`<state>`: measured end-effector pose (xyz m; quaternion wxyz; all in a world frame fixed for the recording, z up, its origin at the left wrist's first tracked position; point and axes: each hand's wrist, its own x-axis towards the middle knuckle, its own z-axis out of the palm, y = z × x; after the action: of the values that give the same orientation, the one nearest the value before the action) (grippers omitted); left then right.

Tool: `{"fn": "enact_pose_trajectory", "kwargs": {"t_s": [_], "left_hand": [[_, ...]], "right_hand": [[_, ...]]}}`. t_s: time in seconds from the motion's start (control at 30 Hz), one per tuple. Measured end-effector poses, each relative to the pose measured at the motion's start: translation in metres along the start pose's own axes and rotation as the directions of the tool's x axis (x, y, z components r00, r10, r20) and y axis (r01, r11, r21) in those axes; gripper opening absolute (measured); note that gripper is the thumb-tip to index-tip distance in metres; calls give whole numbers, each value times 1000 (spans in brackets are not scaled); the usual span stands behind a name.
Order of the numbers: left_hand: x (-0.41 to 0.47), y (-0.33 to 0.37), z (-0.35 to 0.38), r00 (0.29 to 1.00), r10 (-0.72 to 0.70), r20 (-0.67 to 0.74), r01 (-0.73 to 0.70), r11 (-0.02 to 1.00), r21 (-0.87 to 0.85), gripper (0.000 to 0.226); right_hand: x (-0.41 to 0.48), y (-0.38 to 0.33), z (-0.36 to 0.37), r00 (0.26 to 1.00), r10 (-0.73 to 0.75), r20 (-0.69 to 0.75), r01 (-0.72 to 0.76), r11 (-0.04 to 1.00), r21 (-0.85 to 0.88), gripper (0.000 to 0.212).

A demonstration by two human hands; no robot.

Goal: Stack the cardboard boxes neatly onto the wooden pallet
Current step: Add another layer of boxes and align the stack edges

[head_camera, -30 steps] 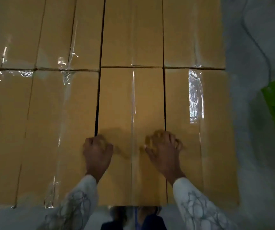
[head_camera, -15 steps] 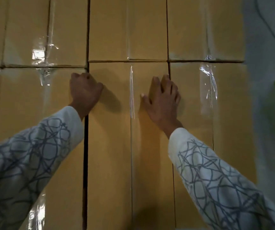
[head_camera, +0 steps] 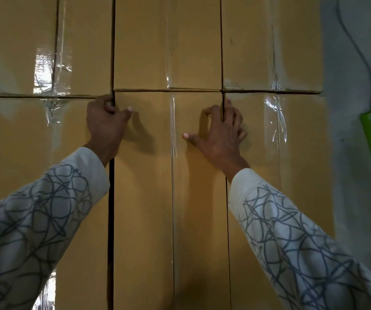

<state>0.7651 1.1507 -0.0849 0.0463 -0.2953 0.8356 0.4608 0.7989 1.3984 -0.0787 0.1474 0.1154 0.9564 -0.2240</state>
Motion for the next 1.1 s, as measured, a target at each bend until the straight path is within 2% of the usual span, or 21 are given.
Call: {"fn": "enact_pose_trajectory", "kwargs": {"t_s": [0.1,0.27,0.43,0.8,0.93,1.1], "left_hand": [[-1,1,-3,1000,-2,29,3,999,-51,45],[14,6,-5,988,-110,112,122,986,-112,83],[14,9,-7,974,-159,159,186,968,-168,75],[10,13,-8,965,-191,179,227,952,-207,78],[12,13,-7,965,-180,190,220,951,-219,78],[12,9,-12,968,-100,229,142,975,-173,77]], "right_hand": [[1,-1,-2,1000,6,12,-6,1000,-11,81],[0,-4,-2,1000,11,8,-11,1000,-7,80],[1,-4,-1,1000,15,11,-15,1000,-8,82],[1,-2,1,1000,14,15,-14,1000,12,77],[0,-1,1,1000,23,18,-24,999,21,76],[-4,-5,0,998,32,45,-32,999,-13,77]]}}
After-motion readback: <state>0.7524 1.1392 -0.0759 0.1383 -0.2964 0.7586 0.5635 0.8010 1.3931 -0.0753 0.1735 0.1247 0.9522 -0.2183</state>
